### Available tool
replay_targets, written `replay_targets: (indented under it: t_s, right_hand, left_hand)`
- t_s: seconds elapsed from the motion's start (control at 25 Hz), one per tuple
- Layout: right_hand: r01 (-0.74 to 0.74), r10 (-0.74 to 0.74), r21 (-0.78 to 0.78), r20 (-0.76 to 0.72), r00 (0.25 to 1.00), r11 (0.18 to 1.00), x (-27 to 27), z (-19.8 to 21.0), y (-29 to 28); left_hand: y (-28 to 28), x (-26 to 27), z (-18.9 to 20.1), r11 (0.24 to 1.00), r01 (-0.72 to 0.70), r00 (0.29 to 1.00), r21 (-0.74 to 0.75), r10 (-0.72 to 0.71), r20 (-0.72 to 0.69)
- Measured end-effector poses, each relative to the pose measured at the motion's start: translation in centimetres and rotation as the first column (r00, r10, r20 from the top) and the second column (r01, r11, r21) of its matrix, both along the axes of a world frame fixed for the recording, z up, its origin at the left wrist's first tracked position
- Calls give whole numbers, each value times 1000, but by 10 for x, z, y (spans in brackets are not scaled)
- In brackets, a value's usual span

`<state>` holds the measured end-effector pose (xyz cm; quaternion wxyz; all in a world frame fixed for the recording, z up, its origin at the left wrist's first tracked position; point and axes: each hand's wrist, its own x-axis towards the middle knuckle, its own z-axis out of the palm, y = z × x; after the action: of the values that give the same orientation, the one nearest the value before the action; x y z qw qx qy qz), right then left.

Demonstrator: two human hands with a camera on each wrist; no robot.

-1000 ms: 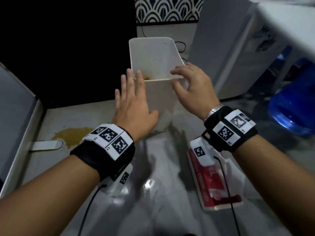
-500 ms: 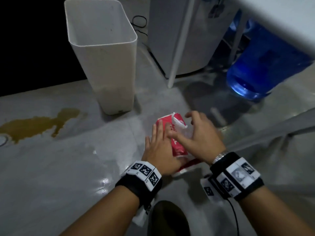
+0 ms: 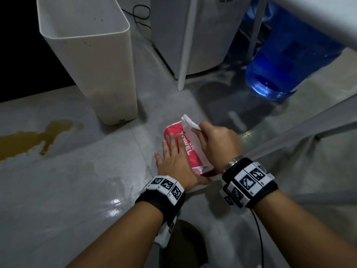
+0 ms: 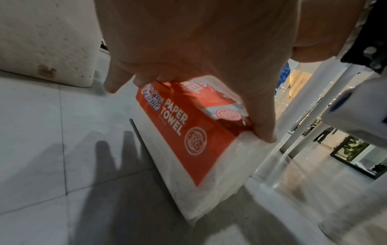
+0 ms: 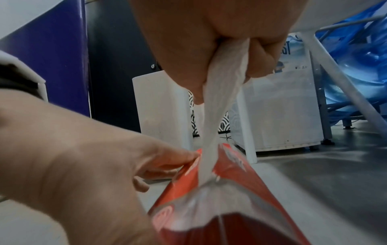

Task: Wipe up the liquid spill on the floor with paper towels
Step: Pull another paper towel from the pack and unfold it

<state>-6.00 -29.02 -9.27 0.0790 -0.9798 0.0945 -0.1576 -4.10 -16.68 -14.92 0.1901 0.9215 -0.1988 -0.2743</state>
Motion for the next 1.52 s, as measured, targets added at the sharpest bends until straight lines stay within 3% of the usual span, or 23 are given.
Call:
replay_targets:
  t_s: [0.44, 0.84, 1.04, 1.16, 1.24, 1.28, 1.32, 1.36, 1.44, 1.52]
  right_hand:
    - [35, -24, -83, 123, 992, 996, 3, 46, -8]
    - [67, -61, -35, 146, 987, 997, -1, 81, -9]
    - [140, -150, 58, 260, 954, 988, 0, 134, -15]
    - [90, -138, 154, 337, 931, 984, -8, 170, -14]
    - [-24, -97, 321, 357, 929, 947, -11, 183, -8]
    - [-87, -80, 413, 369, 926, 906, -11, 183, -4]
    - [-138, -71, 508, 370, 926, 850, -11, 182, 3]
    - [-181, -72, 614, 364, 929, 768, -10, 177, 8]
    - [-240, -70, 806, 327, 943, 541, -5, 159, 22]
    - [-208, -88, 902, 259, 962, 378, 2, 139, 37]
  left_hand:
    - [-1, 3, 7, 991, 75, 997, 108, -75, -4]
    - [-2, 5, 10, 984, 87, 996, 155, -84, -29]
    - [-2, 9, 7, 986, 95, 995, 140, -88, -53]
    - [5, 12, 11, 995, 92, 993, 34, -90, -71]
    - [17, 19, 15, 988, 10, 990, -156, -33, -140]
    - [25, 23, 21, 956, -92, 981, -280, 39, -189]
    - [35, 29, 27, 877, -239, 956, -417, 138, -258]
    - [44, 32, 37, 736, -392, 912, -551, 233, -337]
    - [68, 40, 61, 360, -662, 750, -657, 300, -590]
    - [97, 43, 86, 23, -793, 610, -609, 49, -791]
